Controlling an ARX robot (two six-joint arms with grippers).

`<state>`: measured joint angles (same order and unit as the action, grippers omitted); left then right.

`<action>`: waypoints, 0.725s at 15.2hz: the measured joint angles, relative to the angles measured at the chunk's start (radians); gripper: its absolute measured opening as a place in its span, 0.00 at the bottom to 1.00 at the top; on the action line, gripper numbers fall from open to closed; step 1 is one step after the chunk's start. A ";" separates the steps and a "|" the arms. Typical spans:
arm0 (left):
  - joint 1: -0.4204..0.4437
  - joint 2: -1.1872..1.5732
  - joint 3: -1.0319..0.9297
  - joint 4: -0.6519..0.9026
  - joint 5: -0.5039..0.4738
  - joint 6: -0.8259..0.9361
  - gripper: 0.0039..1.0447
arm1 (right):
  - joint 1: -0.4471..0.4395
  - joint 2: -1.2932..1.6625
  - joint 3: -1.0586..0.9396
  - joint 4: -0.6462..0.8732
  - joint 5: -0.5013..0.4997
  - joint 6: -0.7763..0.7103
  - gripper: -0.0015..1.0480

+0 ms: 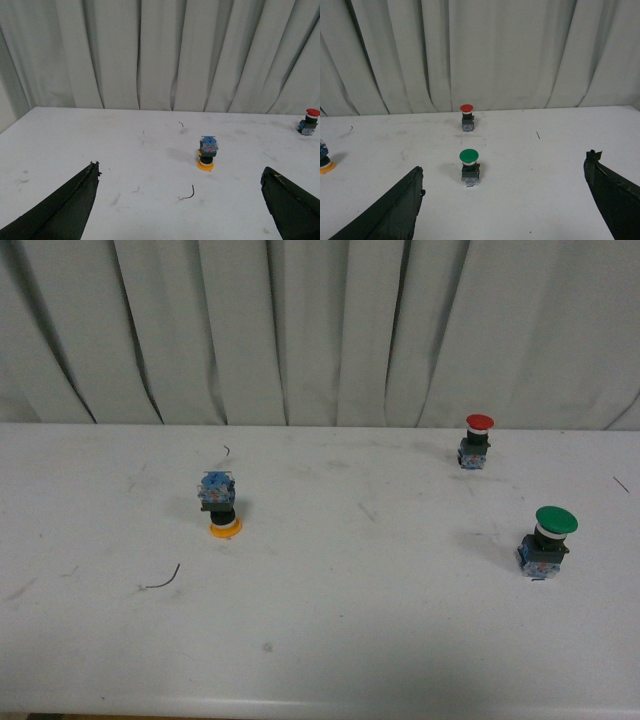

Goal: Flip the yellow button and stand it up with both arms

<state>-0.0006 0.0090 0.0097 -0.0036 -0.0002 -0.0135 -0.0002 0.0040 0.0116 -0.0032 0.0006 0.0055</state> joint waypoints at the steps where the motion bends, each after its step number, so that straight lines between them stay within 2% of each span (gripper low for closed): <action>1: 0.000 0.000 0.000 0.000 0.000 0.000 0.94 | 0.000 0.000 0.000 0.000 0.000 0.000 0.94; 11: 0.000 0.000 0.000 0.000 0.000 0.000 0.94 | 0.000 0.000 0.000 0.000 0.000 0.000 0.94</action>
<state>-0.0006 0.0090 0.0097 -0.0036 -0.0002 -0.0135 -0.0002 0.0040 0.0116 -0.0032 0.0006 0.0055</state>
